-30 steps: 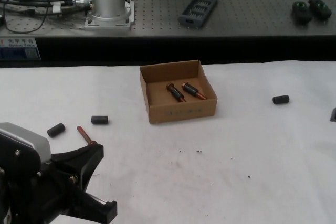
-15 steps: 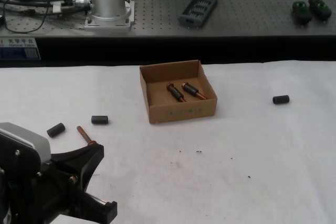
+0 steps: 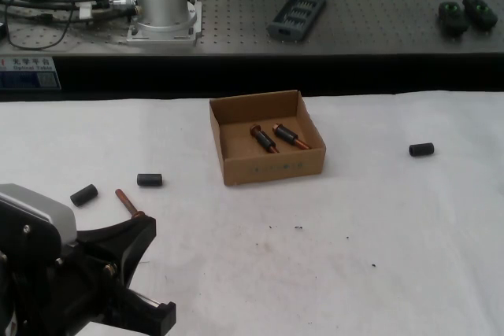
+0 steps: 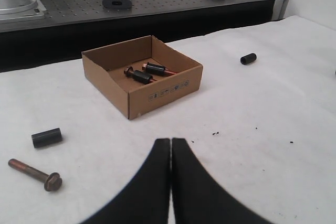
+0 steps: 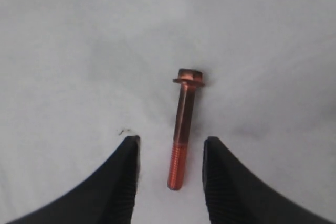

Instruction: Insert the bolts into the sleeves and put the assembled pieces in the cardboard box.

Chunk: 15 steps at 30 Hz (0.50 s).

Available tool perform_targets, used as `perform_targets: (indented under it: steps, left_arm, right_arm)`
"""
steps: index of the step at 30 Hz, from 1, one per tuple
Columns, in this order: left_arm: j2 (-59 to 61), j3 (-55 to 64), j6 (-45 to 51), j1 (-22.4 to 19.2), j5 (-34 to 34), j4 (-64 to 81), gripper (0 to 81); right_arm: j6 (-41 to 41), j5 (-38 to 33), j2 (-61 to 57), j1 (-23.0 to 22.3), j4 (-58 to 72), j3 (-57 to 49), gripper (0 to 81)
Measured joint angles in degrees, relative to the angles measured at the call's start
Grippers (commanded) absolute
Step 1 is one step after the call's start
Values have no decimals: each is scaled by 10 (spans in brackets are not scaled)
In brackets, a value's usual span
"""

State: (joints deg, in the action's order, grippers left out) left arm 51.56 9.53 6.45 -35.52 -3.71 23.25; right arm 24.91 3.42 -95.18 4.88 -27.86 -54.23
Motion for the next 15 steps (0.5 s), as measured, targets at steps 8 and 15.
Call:
perform_targets:
  steps: [8, 15]
  left_arm:
    - [0, 0, 0, 0, 0, 0, 6]
    - [0, 0, 0, 0, 0, 0, 6]
  right_arm:
    - [0, -2, -43, 7, 11, -22, 303]
    - [0, -2, -71, 24, 11, -26, 303]
